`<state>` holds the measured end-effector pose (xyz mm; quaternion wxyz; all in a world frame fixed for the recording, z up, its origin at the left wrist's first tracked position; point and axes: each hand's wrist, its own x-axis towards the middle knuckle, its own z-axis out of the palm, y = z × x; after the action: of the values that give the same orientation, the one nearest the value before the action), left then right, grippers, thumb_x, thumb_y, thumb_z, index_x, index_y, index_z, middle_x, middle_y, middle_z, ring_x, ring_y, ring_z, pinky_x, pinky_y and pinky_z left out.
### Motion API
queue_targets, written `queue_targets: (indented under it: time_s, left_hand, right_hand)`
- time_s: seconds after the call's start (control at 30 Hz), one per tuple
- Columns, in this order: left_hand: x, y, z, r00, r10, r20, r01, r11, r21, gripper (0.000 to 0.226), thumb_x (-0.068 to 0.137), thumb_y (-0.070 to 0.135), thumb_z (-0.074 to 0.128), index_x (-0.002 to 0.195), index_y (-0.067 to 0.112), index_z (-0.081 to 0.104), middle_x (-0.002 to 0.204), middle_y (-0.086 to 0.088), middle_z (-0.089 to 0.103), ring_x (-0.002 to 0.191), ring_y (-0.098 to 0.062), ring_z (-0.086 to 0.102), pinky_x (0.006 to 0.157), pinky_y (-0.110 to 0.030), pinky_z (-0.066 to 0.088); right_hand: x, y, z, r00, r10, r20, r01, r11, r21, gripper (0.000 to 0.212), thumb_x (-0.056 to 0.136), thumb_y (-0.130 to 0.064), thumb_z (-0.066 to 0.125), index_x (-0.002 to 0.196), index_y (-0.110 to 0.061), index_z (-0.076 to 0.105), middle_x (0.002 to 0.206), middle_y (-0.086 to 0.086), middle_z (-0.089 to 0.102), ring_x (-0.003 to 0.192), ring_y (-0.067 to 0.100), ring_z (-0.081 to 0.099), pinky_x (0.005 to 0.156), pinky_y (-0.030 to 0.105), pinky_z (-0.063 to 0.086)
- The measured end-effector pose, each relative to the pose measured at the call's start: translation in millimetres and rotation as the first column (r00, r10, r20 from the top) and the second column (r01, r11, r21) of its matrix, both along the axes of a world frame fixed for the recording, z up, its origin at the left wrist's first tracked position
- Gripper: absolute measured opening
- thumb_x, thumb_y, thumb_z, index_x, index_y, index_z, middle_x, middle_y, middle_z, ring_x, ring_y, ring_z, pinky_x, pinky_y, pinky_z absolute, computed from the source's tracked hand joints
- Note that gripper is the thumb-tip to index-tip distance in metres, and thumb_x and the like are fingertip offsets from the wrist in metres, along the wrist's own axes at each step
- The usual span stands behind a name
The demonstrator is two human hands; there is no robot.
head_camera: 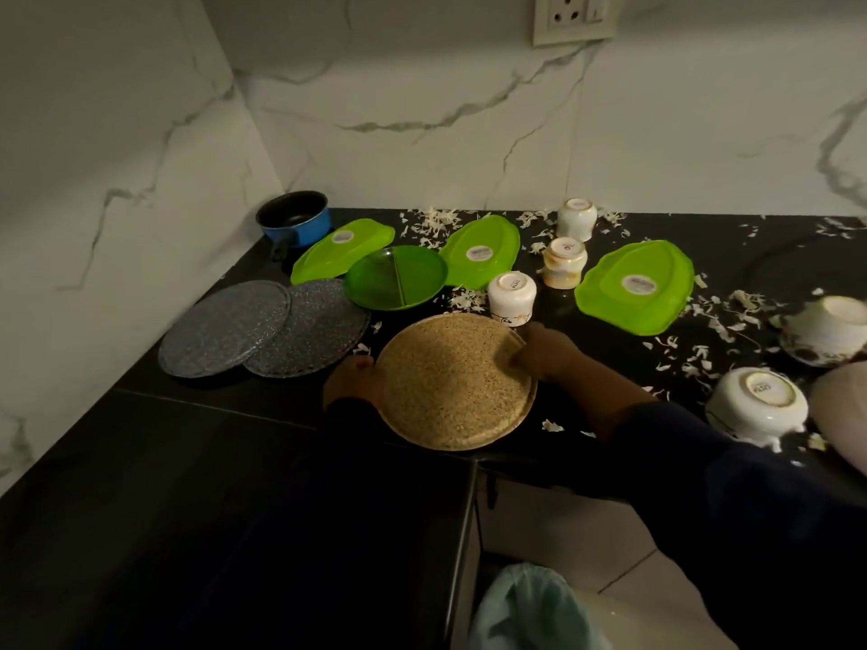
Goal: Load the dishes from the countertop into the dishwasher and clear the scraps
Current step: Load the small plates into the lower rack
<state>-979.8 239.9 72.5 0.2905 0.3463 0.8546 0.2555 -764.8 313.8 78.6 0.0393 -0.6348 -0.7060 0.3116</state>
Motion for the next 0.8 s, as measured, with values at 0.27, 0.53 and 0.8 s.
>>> queue_targets:
  time_s: [0.27, 0.53, 0.8]
  left_hand:
    - [-2.1, 4.6, -12.7, 1.000, 0.030, -0.007, -0.030, 0.996, -0.080, 0.035, 0.091, 0.023, 0.045, 0.123, 0.011, 0.054, 0.130, -0.014, 0.052, 0.118, -0.033, 0.048, 0.094, -0.036, 0.039]
    - [-1.2, 0.2, -5.6, 0.997, 0.075, -0.003, -0.074, 0.996, 0.049, 0.034, 0.094, 0.013, 0.042, 0.122, -0.001, 0.053, 0.128, -0.019, 0.054, 0.120, -0.033, 0.050, 0.094, -0.034, 0.041]
    - [81.1, 23.7, 41.5, 0.994, 0.109, -0.032, -0.091, 0.929, 0.359, 0.035, 0.094, 0.004, 0.034, 0.122, -0.012, 0.048, 0.131, -0.032, 0.045, 0.122, -0.043, 0.042, 0.102, -0.045, 0.032]
  right_hand:
    - [-4.7, 5.5, -12.5, 0.920, -0.275, -0.280, 0.216, 0.950, -0.225, 0.022, 0.088, -0.020, 0.060, 0.073, -0.005, 0.053, 0.082, 0.016, 0.054, 0.072, 0.025, 0.055, 0.055, 0.028, 0.038]
    - [4.4, -6.3, 21.2, 0.582, -0.406, -0.704, 0.105, 0.897, -0.430, 0.014, 0.087, 0.004, 0.056, 0.083, -0.009, 0.057, 0.081, 0.009, 0.058, 0.074, 0.019, 0.055, 0.063, 0.029, 0.046]
    - [84.8, -57.4, 141.3, 0.909, -0.041, -0.416, 0.225, 0.886, 0.404, 0.027, 0.081, -0.021, 0.069, 0.106, -0.015, 0.065, 0.109, 0.006, 0.065, 0.101, 0.018, 0.059, 0.081, 0.022, 0.044]
